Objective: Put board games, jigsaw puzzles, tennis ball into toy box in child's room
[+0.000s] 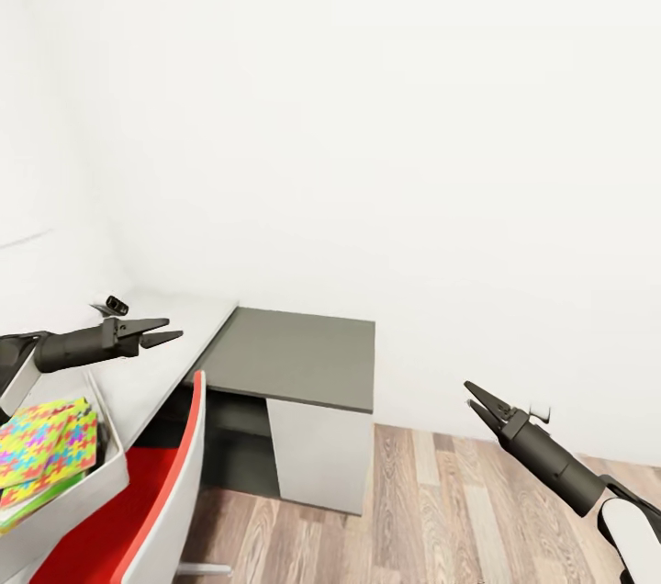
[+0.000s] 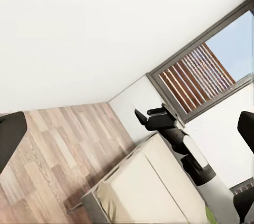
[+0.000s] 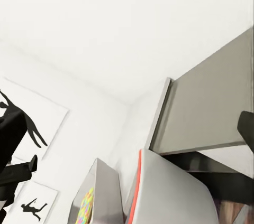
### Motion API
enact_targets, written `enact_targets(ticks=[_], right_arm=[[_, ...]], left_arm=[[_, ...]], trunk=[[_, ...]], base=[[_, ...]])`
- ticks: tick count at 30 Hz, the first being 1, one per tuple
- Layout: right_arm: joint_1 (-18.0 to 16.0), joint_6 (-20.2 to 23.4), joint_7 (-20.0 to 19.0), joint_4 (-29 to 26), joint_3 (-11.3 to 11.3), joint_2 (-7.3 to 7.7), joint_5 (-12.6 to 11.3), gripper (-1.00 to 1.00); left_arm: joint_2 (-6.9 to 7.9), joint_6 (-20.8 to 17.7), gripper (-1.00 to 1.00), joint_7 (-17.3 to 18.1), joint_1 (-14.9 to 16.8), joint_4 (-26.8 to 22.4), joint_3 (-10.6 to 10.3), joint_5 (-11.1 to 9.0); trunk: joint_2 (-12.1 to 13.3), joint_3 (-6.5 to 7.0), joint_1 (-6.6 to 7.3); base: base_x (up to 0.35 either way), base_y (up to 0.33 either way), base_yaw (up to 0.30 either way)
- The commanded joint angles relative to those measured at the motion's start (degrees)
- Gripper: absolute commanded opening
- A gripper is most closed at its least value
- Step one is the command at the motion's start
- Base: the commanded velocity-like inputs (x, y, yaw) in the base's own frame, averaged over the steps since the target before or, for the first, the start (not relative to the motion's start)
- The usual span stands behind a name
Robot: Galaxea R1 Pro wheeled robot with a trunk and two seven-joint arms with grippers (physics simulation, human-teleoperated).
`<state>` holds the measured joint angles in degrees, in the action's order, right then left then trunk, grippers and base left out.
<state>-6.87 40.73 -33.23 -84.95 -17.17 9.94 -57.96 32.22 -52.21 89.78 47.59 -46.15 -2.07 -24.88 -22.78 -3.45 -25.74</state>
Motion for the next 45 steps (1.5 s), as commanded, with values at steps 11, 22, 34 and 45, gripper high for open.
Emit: enact_targets(ticks=[11, 22, 34, 45], right_arm=[[-0.08, 0.32, 0.04, 0.26, -0.03, -0.05, -0.18, 1.00], [-0.08, 0.32, 0.08, 0.63, -0.05, -0.05, -0.18, 1.00], [-0.08, -0.61, 0.09, 0.66, -0.03, -0.03, -0.22, 1.00], [-0.08, -2.38, 0.20, 0.66, -0.05, -0.01, -0.14, 1.00]], left_arm=[[-0.32, -0.61, 1.00, 0.22, 0.05, -0.01, -0.30, -0.17], [-0.55, -0.38, 1.00, 0.22, 0.05, -0.01, -4.37, -0.04], [-1.14, -0.34, 1.00, 0.22, 0.05, 0.01, -5.48, 0.11], [-4.05, -0.94, 1.00, -2.15, 0.13, 0.01, -5.49, 3.18]], trunk=[[-0.13, -0.13, -0.04], [-0.13, -0.13, -0.04], [-0.13, -0.13, -0.04], [-0.13, -0.13, -0.04]], base=[[0.000, 0.000, -0.280], [0.000, 0.000, -0.280], [0.000, 0.000, -0.280], [-0.133, 0.023, -0.193]])
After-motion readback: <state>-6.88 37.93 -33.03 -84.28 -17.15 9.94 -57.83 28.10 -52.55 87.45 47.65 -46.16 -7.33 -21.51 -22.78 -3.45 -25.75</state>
